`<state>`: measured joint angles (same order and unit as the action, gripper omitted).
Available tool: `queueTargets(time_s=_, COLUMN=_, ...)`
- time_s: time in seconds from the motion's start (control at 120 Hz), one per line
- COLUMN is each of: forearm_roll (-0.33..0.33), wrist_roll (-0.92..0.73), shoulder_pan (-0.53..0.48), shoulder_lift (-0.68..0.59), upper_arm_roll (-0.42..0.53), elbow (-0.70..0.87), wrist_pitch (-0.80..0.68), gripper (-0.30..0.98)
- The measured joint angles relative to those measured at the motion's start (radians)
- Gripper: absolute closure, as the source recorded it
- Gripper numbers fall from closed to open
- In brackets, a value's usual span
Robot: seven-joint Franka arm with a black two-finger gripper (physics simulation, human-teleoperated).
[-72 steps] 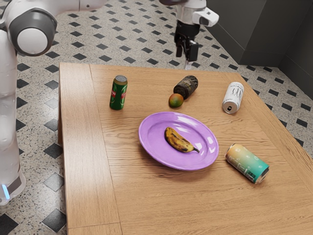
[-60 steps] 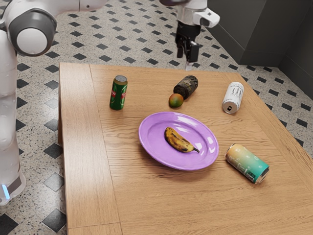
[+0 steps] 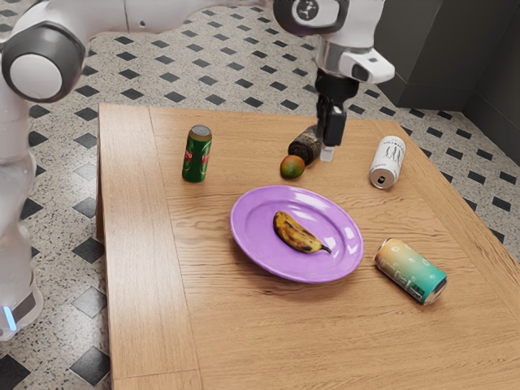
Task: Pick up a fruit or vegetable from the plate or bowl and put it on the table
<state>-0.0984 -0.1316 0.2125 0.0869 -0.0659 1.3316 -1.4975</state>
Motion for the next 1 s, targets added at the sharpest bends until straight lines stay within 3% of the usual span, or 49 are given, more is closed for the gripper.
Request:
queueTargets(time_s=0.333, forearm_roll=0.005, wrist_roll=-0.009, shoulder_pan=-0.004, shoulder_lift=-0.009, upper_arm_roll=-0.005, elbow=0.011, wrist_pitch=0.023, gripper=0.00)
queueTargets(time_s=0.758, forearm_roll=0.041, wrist_roll=0.209, shoulder_pan=0.058, shoulder_lift=-0.206, upper_arm_roll=-0.012, elbow=0.415, wrist_pitch=-0.206, gripper=0.00)
queueTargets(time_s=1.0, forearm_roll=0.061, wrist_roll=0.287, shoulder_pan=0.097, shoulder_lift=-0.235, upper_arm_roll=-0.014, elbow=0.465, wrist_pitch=-0.243, gripper=0.00)
